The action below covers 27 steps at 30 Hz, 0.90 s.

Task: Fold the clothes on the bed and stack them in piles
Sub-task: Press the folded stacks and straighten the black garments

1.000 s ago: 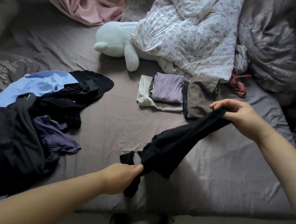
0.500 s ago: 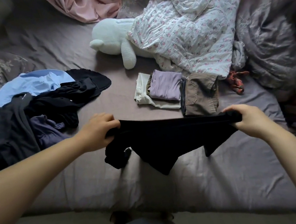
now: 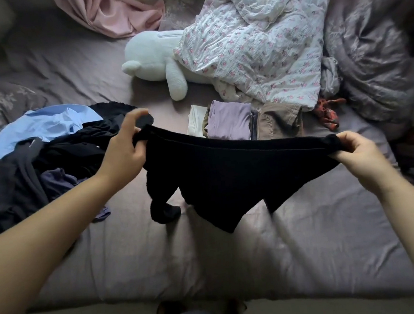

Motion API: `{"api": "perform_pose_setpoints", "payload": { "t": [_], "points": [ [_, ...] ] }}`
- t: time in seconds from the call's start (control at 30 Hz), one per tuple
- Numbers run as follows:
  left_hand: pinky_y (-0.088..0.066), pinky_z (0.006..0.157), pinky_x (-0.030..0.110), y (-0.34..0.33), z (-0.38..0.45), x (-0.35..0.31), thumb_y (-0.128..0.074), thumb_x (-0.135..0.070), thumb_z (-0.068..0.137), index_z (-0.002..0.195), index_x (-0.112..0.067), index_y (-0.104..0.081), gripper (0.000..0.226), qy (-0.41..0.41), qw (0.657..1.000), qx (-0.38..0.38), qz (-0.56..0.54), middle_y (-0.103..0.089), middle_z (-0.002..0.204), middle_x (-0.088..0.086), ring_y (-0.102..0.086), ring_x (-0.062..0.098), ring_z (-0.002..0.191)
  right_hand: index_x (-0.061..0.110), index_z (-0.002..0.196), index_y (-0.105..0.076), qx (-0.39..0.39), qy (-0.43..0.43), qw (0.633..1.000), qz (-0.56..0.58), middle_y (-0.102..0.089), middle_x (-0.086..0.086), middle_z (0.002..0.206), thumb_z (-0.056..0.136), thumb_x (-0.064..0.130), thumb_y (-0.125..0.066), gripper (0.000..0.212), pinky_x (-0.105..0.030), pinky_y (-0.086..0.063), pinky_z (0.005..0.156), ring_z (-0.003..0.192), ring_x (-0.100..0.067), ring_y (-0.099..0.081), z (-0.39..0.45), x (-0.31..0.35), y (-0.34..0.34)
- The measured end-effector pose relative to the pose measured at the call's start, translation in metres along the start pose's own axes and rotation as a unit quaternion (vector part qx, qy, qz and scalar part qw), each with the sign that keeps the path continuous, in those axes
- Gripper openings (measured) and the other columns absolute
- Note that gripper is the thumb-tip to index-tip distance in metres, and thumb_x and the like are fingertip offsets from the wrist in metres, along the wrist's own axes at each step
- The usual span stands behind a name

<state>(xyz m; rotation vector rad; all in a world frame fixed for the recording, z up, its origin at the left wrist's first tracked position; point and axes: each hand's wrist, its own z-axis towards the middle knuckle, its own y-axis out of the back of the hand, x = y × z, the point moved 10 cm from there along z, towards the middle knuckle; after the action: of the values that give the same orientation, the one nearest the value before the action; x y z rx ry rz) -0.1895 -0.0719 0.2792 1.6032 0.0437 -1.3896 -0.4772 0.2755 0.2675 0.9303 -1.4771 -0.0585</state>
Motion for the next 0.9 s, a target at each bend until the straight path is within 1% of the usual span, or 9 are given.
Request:
{"api": "perform_pose_setpoints", "payload": {
  "t": [0.13,0.2,0.37,0.43,0.5,0.6,0.7,0.8,0.9],
  "points": [
    [-0.034,0.068,0.015,0.014,0.006,0.000,-0.046,-0.002,0.094,0.121,-0.006,-0.048,0.027,0.004,0.997,-0.072,-0.001,-0.056,0.087,0.002,-0.051,0.012,0.072,0.022,0.084,-0.063,0.087,0.003,0.996,-0.024,-0.064,0.004,0.077,0.080,-0.001,-0.072,0.026,-0.006,-0.044,0.061,0.069,-0.002,-0.058,-0.012,0.024,-0.013],
    [-0.033,0.071,0.021,0.018,0.003,-0.002,-0.045,-0.006,0.096,0.112,-0.001,-0.051,0.018,-0.030,0.996,-0.083,0.024,-0.055,0.088,0.003,-0.051,0.019,0.079,0.017,0.090,-0.066,0.143,-0.007,0.989,-0.043,-0.069,0.011,0.075,0.073,0.007,-0.078,0.023,-0.002,-0.044,0.060,0.066,0.008,-0.060,-0.023,0.034,-0.017],
    [-0.031,0.056,0.030,0.047,-0.019,-0.018,-0.040,-0.017,0.089,0.094,-0.002,-0.054,0.021,-0.130,0.961,-0.162,0.184,-0.051,0.062,0.010,-0.047,0.030,0.052,0.027,0.081,-0.079,0.324,-0.043,0.944,0.034,-0.075,0.007,0.087,0.034,0.051,-0.094,0.055,-0.009,-0.050,0.068,0.078,0.001,-0.067,-0.055,0.042,-0.027],
    [-0.029,0.052,0.030,0.061,-0.022,-0.025,-0.041,-0.017,0.087,0.087,-0.002,-0.056,0.022,-0.145,0.941,-0.198,0.234,-0.053,0.056,0.017,-0.049,0.034,0.045,0.024,0.073,-0.080,0.352,-0.057,0.928,0.110,-0.074,-0.002,0.080,0.057,0.019,-0.092,0.022,-0.016,-0.054,0.064,0.071,-0.007,-0.069,-0.057,0.042,-0.027],
    [-0.032,0.049,0.033,0.068,-0.016,-0.029,-0.040,-0.020,0.085,0.083,0.000,-0.059,0.028,-0.146,0.939,-0.196,0.243,-0.053,0.055,0.019,-0.051,0.037,0.046,0.017,0.073,-0.079,0.373,-0.074,0.916,0.130,-0.072,-0.009,0.075,0.075,-0.025,-0.060,0.045,-0.021,-0.055,0.061,0.066,-0.013,-0.069,-0.057,0.034,-0.026],
    [-0.030,0.051,0.031,0.063,-0.003,-0.031,-0.039,-0.024,0.083,0.078,0.000,-0.059,0.031,-0.140,0.939,-0.172,0.264,-0.049,0.052,0.019,-0.048,0.038,0.046,0.014,0.080,-0.079,0.406,-0.072,0.896,0.164,-0.073,-0.010,0.079,0.062,-0.010,-0.068,0.032,-0.022,-0.056,0.062,0.070,-0.015,-0.069,-0.060,0.039,-0.034],
    [-0.032,0.057,0.034,0.036,0.026,-0.009,-0.037,-0.031,0.083,0.088,-0.004,-0.059,0.035,-0.087,0.945,-0.097,0.300,-0.059,0.065,0.022,-0.056,0.043,0.062,0.011,0.091,-0.076,0.321,-0.116,0.926,0.163,-0.073,-0.012,0.095,0.050,0.020,-0.093,0.045,-0.020,-0.057,0.071,0.086,-0.018,-0.069,-0.025,0.020,-0.044],
    [-0.045,0.065,0.041,-0.011,0.054,0.030,-0.043,-0.033,0.088,0.103,-0.011,-0.065,0.035,-0.062,0.947,-0.005,0.316,-0.061,0.091,0.019,-0.059,0.040,0.088,0.006,0.095,-0.069,0.192,-0.113,0.974,0.046,-0.069,-0.010,0.089,0.076,0.004,-0.074,0.020,-0.009,-0.049,0.065,0.090,-0.021,-0.060,0.037,-0.017,-0.069],
    [-0.045,0.071,0.041,-0.070,0.074,0.094,-0.052,-0.027,0.094,0.113,-0.023,-0.069,0.025,0.011,0.937,0.064,0.344,-0.055,0.102,0.014,-0.055,0.036,0.097,0.004,0.101,-0.069,0.116,-0.133,0.980,-0.088,-0.060,-0.001,0.072,0.079,0.005,-0.075,0.024,-0.014,-0.043,0.059,0.067,-0.012,-0.053,0.093,-0.073,-0.115]
  ]
}}
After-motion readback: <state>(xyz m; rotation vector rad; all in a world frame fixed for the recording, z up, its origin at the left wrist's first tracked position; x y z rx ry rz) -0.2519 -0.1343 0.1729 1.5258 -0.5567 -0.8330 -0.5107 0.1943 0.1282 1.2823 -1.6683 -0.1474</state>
